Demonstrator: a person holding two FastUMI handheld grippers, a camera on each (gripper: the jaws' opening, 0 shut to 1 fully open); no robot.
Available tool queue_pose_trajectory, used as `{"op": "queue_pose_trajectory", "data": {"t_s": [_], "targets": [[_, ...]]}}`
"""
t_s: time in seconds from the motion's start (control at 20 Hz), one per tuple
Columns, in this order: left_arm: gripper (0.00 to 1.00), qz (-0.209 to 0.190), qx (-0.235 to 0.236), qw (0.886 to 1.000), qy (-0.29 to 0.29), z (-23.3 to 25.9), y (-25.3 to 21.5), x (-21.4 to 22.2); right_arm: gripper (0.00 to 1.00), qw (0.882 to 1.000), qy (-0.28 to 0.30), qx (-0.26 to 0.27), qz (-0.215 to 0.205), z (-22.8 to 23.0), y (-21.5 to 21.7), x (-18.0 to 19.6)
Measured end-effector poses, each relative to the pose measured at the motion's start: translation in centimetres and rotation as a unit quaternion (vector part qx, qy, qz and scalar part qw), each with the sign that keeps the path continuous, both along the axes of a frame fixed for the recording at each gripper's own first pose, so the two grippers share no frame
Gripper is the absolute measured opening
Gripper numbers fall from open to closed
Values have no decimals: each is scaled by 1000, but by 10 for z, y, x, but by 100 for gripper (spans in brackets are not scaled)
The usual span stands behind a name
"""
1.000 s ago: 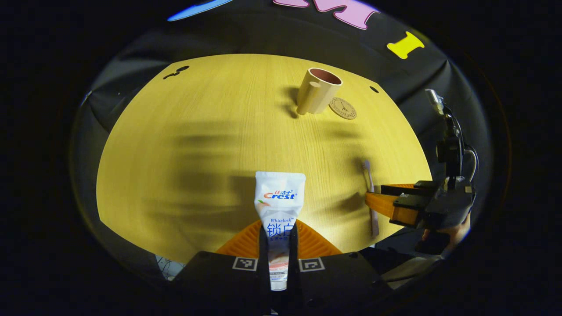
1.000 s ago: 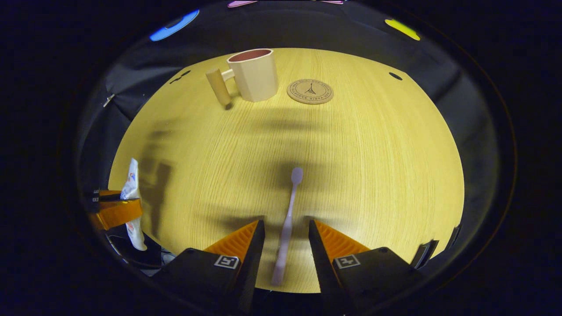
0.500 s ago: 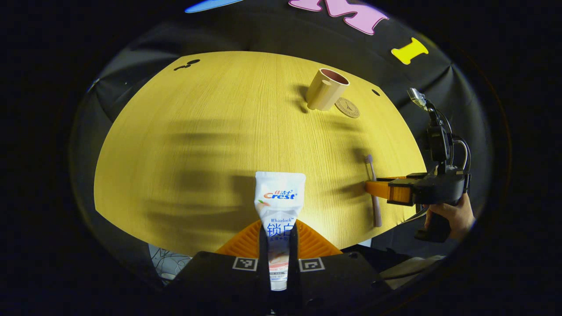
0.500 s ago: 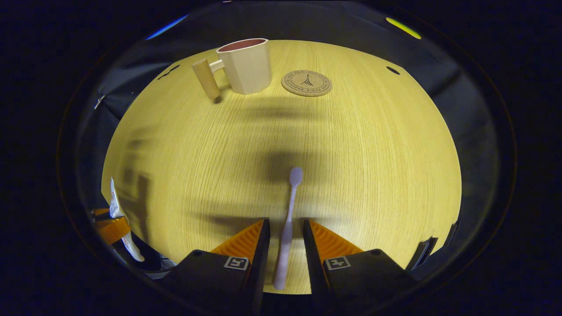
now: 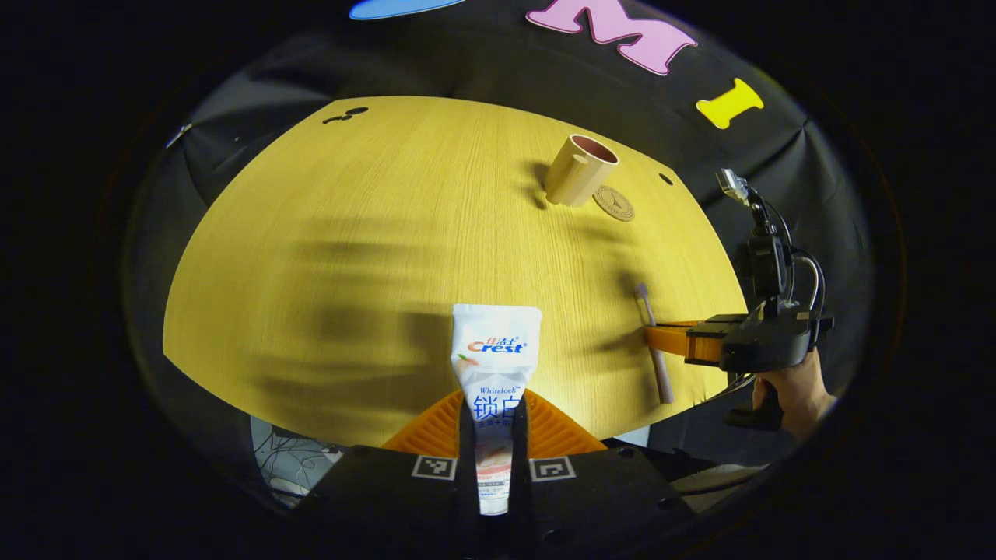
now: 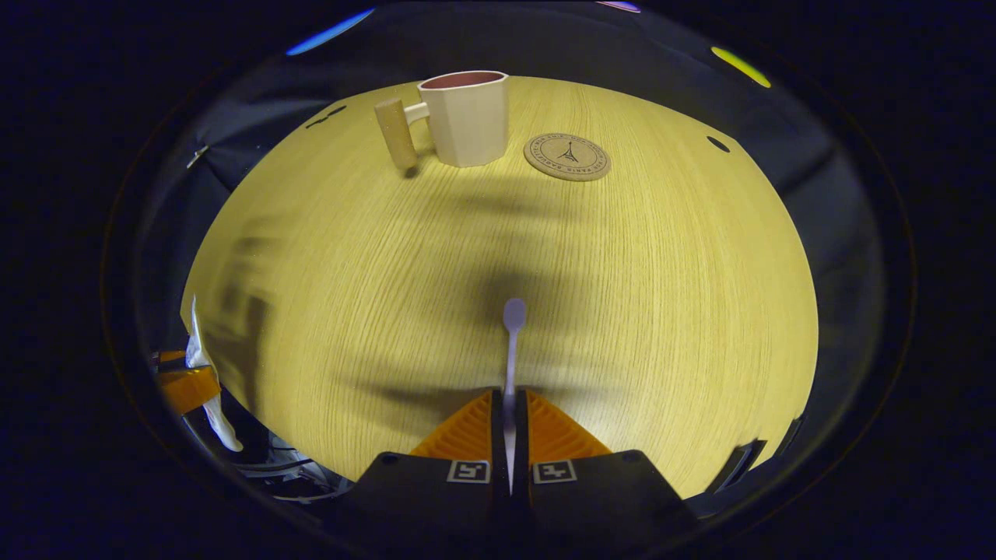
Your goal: Put the toothbrush and toothpaste on the desktop into the cup, then pick up the cup and place it on the coaster on the desktop.
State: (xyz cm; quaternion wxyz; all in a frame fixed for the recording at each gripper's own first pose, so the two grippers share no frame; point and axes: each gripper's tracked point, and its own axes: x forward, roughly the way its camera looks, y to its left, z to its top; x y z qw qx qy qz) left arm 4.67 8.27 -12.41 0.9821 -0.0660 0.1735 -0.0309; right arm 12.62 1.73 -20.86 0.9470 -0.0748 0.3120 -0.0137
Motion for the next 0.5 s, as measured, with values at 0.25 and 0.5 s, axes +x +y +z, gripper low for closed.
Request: {"op": "queue_pose_trajectory", "data": {"t_s": [0.25,0.5], "targets": [[20,-9,-5,1000,-26,10,0,-4,5,997,-44,63,31,21,7,-14],[19,-23,-15,995,-97,42,1,-17,5,978,-126,140,93,78,25,-32]]}}
